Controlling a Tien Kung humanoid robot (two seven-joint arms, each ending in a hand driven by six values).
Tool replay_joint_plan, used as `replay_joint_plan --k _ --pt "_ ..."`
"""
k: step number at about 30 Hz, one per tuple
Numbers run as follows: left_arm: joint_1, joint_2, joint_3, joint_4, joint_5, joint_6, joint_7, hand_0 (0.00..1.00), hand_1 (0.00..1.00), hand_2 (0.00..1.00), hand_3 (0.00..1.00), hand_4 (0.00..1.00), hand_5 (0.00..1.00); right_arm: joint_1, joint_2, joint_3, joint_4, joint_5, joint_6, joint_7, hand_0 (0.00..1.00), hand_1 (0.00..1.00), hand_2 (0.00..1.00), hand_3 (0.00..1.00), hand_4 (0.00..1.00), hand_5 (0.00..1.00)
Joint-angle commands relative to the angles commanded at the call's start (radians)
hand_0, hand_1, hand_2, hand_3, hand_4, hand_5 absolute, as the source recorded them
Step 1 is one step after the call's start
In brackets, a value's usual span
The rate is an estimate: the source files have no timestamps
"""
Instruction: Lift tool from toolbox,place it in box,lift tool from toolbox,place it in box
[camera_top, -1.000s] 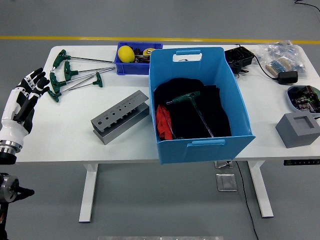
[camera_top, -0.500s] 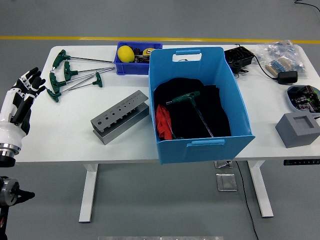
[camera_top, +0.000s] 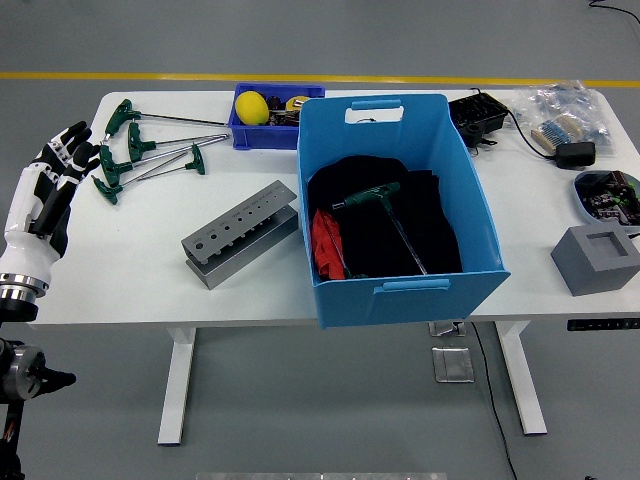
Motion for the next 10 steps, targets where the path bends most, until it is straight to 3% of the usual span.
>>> replay_joint_plan --k 10 --pt "-0.007 0.000 -0.014 -0.006 0.014 0.003 0.000 0.860 0.882 0.938 0.878 0.934 0.724 0.012 -0.004 -0.049 0.000 0.035 -0.002 0.010 0.673 0.660 0.722 0.541 0.792 0.604"
